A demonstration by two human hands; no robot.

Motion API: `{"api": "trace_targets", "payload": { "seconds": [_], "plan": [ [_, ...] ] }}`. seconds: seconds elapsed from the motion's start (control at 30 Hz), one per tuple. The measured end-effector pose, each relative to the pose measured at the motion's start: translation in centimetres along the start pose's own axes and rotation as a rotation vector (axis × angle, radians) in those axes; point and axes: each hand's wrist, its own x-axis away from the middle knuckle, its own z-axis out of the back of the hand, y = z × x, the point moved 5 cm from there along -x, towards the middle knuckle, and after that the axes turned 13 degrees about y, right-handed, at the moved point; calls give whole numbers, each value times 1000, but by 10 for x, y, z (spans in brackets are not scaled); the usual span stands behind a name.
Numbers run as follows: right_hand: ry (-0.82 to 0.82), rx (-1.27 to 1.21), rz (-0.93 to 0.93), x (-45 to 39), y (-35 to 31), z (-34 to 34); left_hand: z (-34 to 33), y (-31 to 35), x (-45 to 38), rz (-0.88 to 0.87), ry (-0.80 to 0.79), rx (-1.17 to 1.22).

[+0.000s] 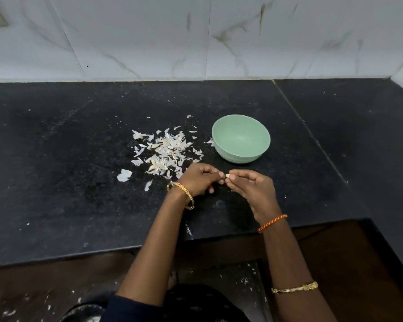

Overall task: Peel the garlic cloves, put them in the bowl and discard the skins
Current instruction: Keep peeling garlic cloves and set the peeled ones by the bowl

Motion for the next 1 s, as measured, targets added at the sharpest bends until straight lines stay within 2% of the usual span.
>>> {"api": "trace_targets", "payload": {
  "seconds": [0.1,0.2,0.27,0.4,0.57,0.67,0.77,0.9,1.0],
  "plan": [
    [237,16,64,-3,0,49,-29,-8,13,-50,165,14],
    [377,73,130,-12,-1,85,-46,-7,25,-215,300,-142],
    [422,146,154,-15,-2,98,-57,-6,31,-267,293,-230],
    [445,257,159,-18,1,107,-73,-4,31,-254,265,-317],
    [507,328,142,-15,6,108,-86,2,28,-253,176,-268],
    [565,415,216,-11,3,110,-89,0,25,-232,127,-234],
    [525,526,241,-13,2,102,-91,3,19,-220,69,-197],
    [506,555,218,-22,0,87,-88,6,11,-192,45,-160],
    [603,516,323,-22,-6,75,-69,11,0,-216,95,-107]
  ]
}}
